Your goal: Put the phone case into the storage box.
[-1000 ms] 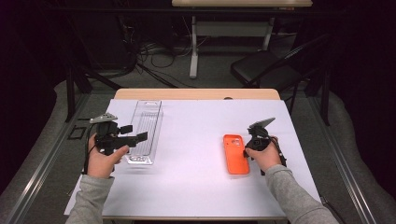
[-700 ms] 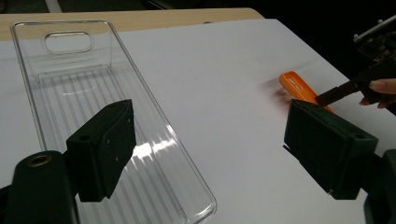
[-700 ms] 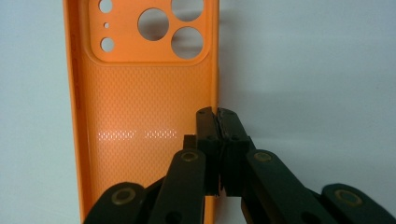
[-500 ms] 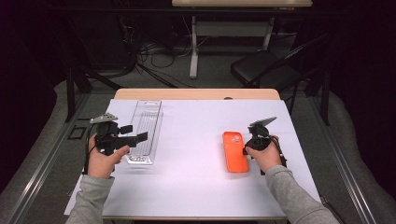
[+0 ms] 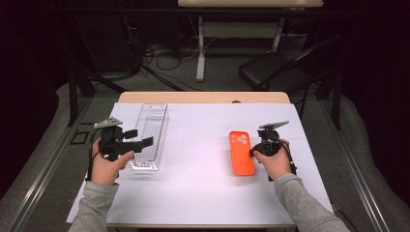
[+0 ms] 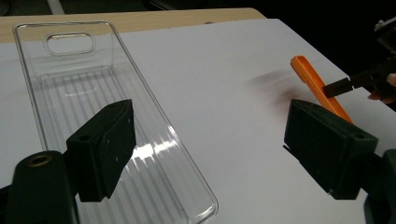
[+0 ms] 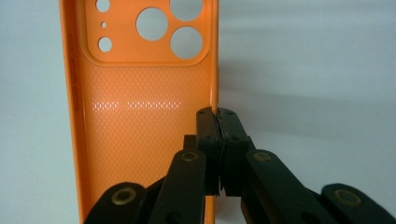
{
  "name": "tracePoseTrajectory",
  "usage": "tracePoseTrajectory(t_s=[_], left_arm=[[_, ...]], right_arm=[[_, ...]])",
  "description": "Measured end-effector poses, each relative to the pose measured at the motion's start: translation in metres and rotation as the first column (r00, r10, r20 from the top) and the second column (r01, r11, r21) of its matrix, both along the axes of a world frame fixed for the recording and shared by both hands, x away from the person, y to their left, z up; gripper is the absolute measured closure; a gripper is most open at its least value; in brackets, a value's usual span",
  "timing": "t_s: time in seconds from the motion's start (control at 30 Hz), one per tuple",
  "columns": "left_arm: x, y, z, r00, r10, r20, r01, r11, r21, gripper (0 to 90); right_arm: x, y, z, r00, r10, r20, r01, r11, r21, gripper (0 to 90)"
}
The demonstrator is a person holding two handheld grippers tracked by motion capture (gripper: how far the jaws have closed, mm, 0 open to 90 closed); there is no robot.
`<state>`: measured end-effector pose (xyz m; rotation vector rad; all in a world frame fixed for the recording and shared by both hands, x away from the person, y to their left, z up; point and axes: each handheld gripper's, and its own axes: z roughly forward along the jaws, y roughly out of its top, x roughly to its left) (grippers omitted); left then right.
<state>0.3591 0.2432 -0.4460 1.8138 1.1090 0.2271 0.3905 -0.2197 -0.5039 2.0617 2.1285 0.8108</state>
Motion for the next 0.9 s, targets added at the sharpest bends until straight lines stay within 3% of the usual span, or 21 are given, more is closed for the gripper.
tracePoseTrajectory(t_s=[0.23, 0.57, 0.9], left_arm=[[0.0, 0.0, 0.0, 1.0, 0.001, 0.005, -0.001, 1.0, 0.001, 16.6], [0.0, -0.002, 0.0, 0.9999, 0.003, 0.012, -0.003, 1.0, 0.006, 17.2], [-0.001, -0.005, -0.001, 0.9998, 0.006, 0.018, -0.006, 1.0, 0.004, 17.6]], right_arm=[[-0.003, 0.001, 0.003, 0.9995, 0.005, 0.033, -0.006, 1.0, 0.021, 88.6], [-0.012, 0.001, 0.012, 0.9923, 0.015, 0.123, -0.021, 0.999, 0.042, 88.7], [-0.02, 0.004, 0.02, 0.9779, 0.011, 0.209, -0.028, 0.997, 0.075, 88.8]])
